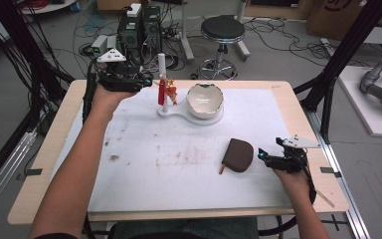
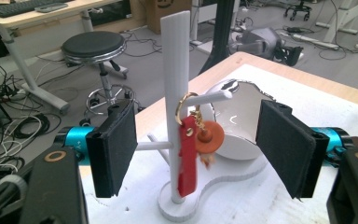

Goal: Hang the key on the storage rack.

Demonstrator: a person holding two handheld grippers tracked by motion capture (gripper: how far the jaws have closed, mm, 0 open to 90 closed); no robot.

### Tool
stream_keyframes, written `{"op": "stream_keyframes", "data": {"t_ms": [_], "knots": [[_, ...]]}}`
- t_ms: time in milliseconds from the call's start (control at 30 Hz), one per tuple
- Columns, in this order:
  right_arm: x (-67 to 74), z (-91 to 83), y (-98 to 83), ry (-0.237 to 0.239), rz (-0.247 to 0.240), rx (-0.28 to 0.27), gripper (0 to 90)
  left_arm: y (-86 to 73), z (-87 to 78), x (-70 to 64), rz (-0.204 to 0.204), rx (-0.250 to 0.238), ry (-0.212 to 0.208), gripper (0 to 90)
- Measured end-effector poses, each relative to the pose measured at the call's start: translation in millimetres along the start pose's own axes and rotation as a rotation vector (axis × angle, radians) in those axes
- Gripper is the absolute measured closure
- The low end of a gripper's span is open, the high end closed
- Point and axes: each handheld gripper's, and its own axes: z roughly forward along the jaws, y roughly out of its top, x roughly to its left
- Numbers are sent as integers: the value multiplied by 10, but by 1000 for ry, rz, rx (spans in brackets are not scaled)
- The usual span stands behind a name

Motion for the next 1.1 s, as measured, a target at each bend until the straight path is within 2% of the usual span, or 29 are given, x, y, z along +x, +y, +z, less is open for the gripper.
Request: {"op": "stream_keyframes", "data": {"t_ms": [233,367,467,533,633,733,900,1033,1100], "knots": [[-1,6,3,1,-1,0,167,-98,-41,-23,1,17,-36,290],[0,10,4,2,-4,-1,167,-238,-60,-65,-8,32,-73,258],[0,11,5,1,-4,1,167,-353,-83,-99,-19,30,-134,253],[3,11,4,1,1,3,167,-422,-106,-127,-3,37,-138,253],[4,8,3,2,3,1,167,-539,-137,-163,-13,37,-165,236],[1,8,2,2,5,2,167,-639,-162,-193,-10,56,-190,206],[-2,0,-6,1,6,0,167,-773,-232,-241,-8,55,-233,183],[-13,-5,-14,2,9,1,167,-894,-303,-273,-6,37,-276,171],[-14,-1,-13,1,8,1,167,-955,-345,-282,-9,29,-281,165]]}}
